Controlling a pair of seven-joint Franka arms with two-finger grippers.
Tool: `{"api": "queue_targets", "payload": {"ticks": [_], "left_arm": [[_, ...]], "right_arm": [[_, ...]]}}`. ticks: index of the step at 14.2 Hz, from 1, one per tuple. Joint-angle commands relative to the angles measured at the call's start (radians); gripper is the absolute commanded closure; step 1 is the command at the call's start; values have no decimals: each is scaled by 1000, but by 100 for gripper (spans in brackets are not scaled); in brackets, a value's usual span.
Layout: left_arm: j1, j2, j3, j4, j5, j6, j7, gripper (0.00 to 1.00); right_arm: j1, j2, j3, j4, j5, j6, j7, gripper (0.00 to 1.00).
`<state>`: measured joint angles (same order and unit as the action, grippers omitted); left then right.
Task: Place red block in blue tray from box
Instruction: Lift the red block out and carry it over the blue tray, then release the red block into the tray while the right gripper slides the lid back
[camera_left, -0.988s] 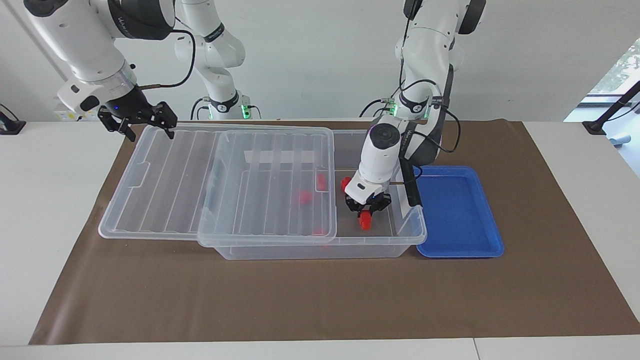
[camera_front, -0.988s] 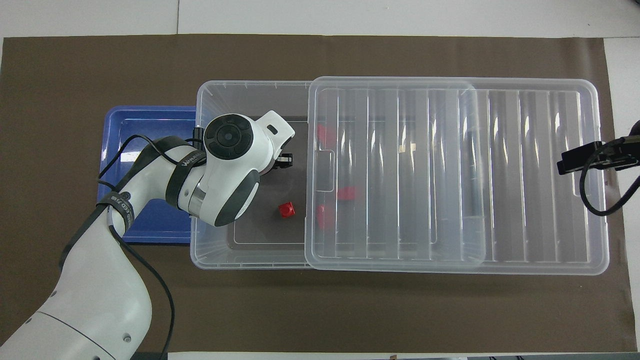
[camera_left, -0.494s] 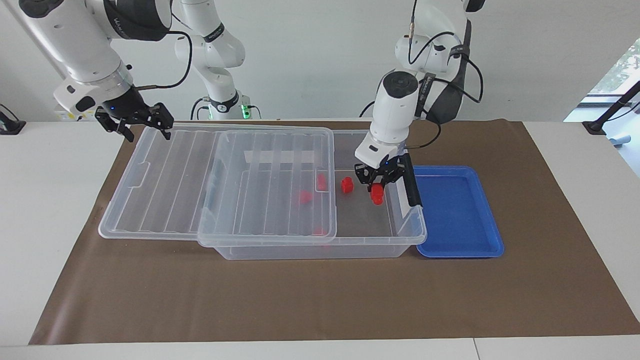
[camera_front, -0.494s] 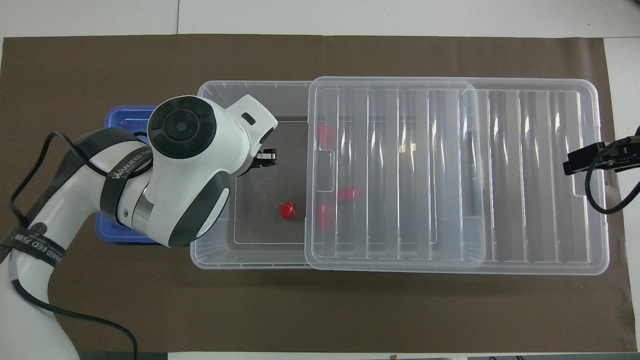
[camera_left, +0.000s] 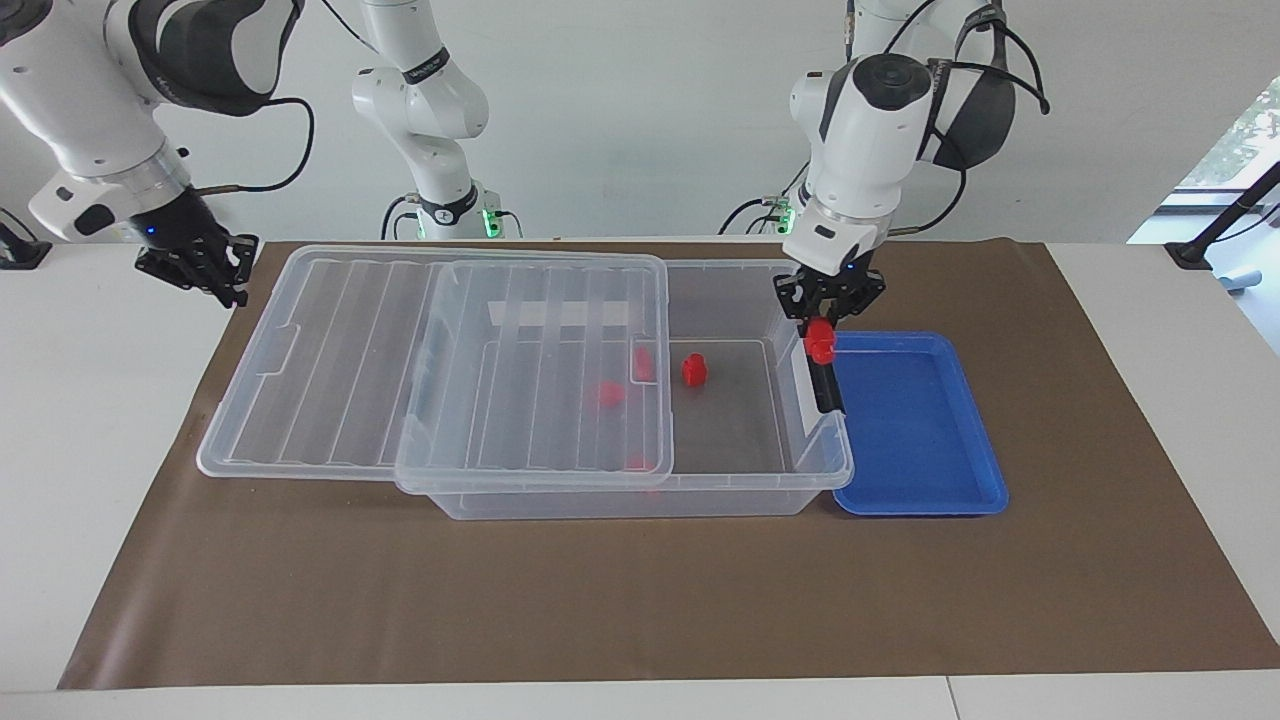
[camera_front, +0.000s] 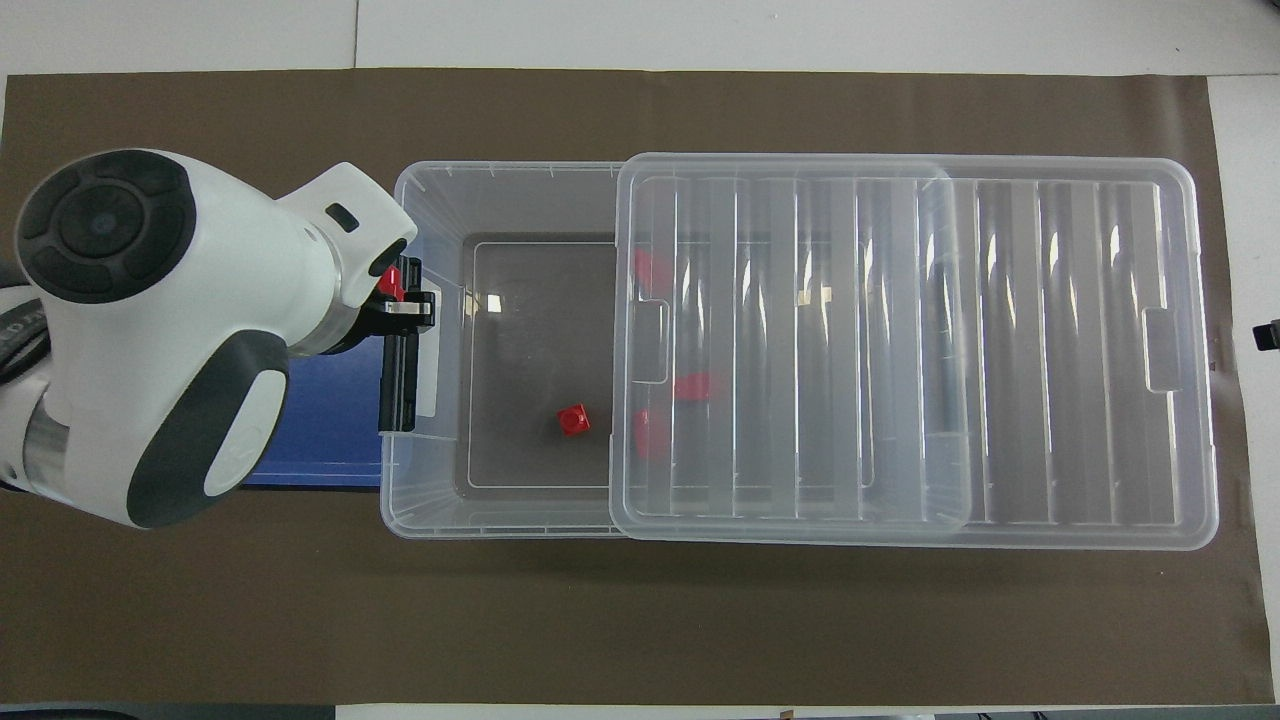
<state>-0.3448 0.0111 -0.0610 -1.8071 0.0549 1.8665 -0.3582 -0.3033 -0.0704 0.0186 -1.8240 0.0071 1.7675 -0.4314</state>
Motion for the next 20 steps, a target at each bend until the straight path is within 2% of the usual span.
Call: {"api": "queue_targets", "payload": {"ticks": [1,6,11,15,20], "left_arm": [[85,-25,-3,-63,5,28,115,100],[191,-8,-2,-204,-18,241,260,100],[260,76,-2,-304,-21,422,366,100],[279,136,-3,-360,-30,563,372,100],[293,168,-2,-364,-30,600,374,100]], "right_arm": [[-65,-10,11,-63,-6,68,-62,100],[-89,75,11,-84,-6,156,-61,100],[-79,81,12,-149,-6,245,-47,100],[-24,81,12,-149,-6,231,38,100],[79,81,12,-133,-6,172,219,100]]}}
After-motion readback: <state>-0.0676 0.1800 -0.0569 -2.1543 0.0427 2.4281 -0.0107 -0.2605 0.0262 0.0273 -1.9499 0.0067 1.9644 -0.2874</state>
